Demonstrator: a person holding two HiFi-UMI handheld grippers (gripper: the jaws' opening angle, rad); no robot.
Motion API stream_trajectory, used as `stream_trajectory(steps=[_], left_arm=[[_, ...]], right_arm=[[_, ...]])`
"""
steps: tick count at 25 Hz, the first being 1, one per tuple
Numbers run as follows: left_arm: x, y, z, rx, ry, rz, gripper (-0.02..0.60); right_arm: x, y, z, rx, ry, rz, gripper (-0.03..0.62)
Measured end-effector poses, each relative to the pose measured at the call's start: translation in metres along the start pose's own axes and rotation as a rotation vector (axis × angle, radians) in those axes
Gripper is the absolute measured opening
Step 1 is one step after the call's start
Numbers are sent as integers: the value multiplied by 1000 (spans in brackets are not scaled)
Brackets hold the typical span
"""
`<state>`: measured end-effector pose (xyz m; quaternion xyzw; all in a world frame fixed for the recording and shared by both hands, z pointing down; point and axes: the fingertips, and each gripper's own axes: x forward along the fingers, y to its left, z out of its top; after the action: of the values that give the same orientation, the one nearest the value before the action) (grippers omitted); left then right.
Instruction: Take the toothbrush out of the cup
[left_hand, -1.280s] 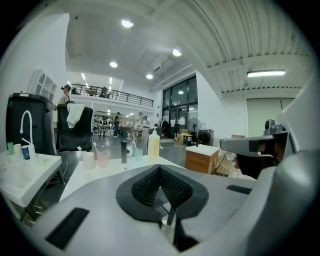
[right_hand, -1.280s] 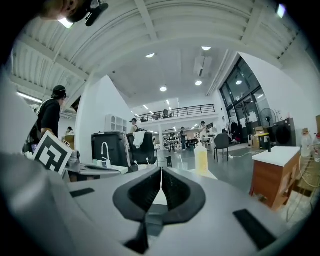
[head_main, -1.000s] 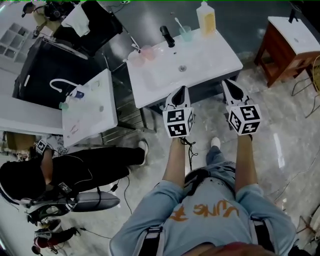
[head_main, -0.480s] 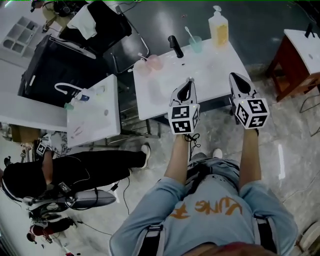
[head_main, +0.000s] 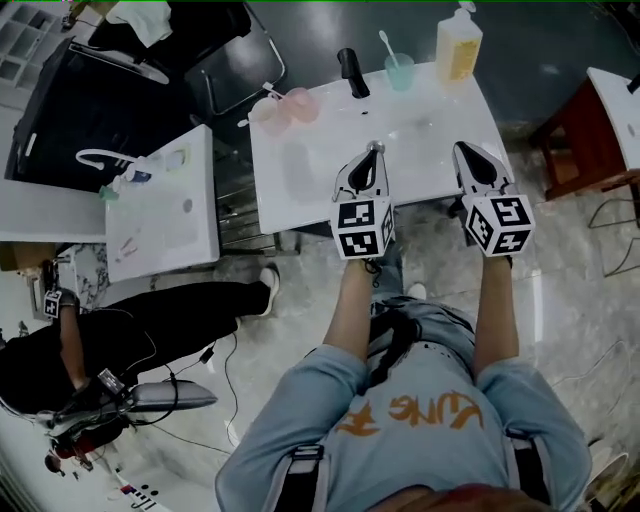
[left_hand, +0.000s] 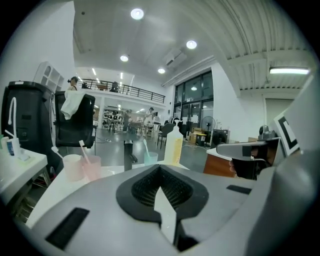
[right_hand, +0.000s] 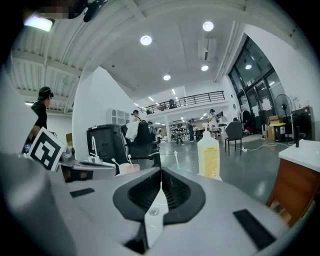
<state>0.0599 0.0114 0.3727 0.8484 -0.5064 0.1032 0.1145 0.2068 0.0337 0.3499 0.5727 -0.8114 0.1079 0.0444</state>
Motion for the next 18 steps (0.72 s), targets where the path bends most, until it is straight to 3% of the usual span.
stream_trajectory(steps=[4,9,18], left_arm=[[35,6,-9,-5,13,-19,8],[63,31,-35,-57,94,8,8],[98,65,-36,-146,98,13,8]], right_arm=[[37,-13,-11,-2,35,-1,28],[87,-23,-27,20,106,33,28],[169,-30,-27,-69,160,84,28]])
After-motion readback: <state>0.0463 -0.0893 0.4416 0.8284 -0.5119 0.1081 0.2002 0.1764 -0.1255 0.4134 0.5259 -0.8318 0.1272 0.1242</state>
